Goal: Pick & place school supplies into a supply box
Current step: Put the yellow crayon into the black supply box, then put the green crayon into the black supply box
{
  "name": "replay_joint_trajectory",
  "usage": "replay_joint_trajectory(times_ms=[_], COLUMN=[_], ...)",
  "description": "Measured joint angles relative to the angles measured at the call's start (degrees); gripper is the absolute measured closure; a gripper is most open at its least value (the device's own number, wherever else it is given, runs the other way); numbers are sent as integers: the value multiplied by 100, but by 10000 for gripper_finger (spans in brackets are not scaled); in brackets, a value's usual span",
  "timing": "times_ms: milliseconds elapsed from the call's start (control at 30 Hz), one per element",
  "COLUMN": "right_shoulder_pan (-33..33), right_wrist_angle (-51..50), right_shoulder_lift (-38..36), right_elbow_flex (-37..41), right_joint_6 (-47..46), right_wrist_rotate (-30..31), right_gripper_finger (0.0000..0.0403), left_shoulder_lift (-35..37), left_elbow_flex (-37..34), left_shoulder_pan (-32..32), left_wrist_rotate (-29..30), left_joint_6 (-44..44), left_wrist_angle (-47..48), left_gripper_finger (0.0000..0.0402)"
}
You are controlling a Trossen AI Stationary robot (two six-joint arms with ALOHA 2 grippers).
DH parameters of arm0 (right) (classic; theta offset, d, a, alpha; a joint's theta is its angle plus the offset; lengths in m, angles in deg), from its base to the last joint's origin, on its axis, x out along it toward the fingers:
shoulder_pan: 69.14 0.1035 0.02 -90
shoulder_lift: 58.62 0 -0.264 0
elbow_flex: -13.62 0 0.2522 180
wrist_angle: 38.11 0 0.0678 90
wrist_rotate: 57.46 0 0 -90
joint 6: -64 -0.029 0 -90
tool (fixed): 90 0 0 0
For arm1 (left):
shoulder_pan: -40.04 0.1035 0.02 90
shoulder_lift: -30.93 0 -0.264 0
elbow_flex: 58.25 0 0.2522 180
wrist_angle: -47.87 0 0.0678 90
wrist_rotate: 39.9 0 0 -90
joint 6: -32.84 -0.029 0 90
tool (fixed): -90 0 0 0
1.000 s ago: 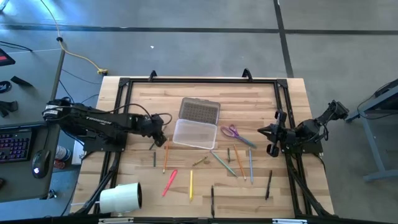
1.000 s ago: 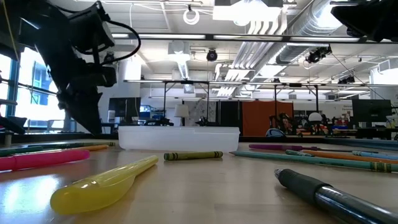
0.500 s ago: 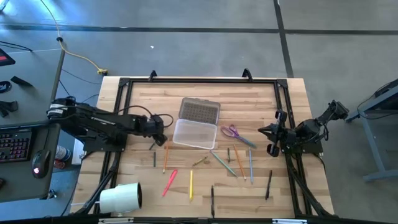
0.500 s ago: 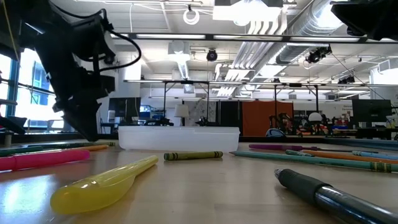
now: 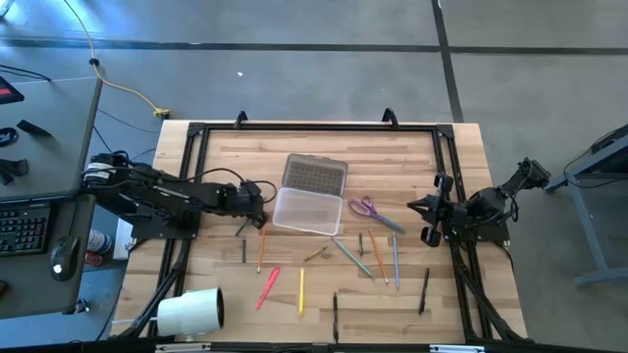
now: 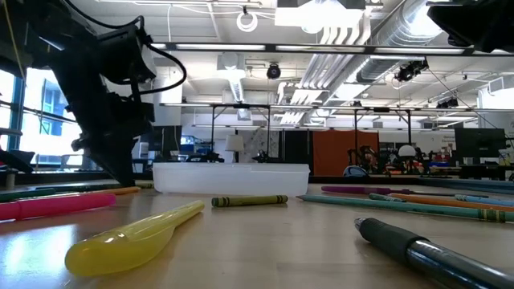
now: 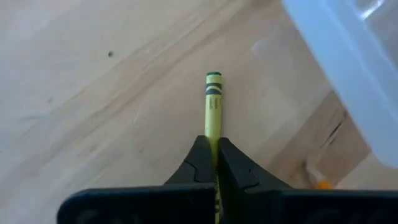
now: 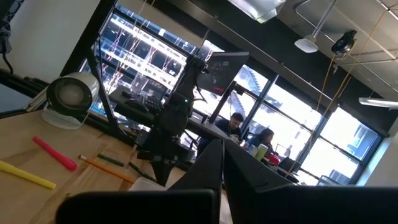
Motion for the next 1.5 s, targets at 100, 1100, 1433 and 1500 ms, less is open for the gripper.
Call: replay_joint_trajectory(times_ms=[100, 1100, 1433, 1500], right_shoulder_pan=[0, 0, 2, 0], right_wrist_angle=[2, -2, -44, -42], right_shoulder_lift=[0, 0, 0, 0], right_elbow_flex=[0, 0, 0, 0], right_joint_6=[0, -2, -2, -2], right_wrist_rotate=[-1, -1, 7, 7], right_gripper_finger=[402, 402, 402, 402], left_shoulder_lift=[4, -1727, -1801, -1802], left_elbow_flex=[3, 2352, 2484, 2784], left_shoulder_pan=[0, 1, 2, 2], left_wrist_rotate=[106, 728, 320, 307], left_joint_6=[-107, -2006, -1965, -2017], left_wrist_angle=[-218, -785, -411, 299], left_gripper_finger=[370, 330, 264, 255])
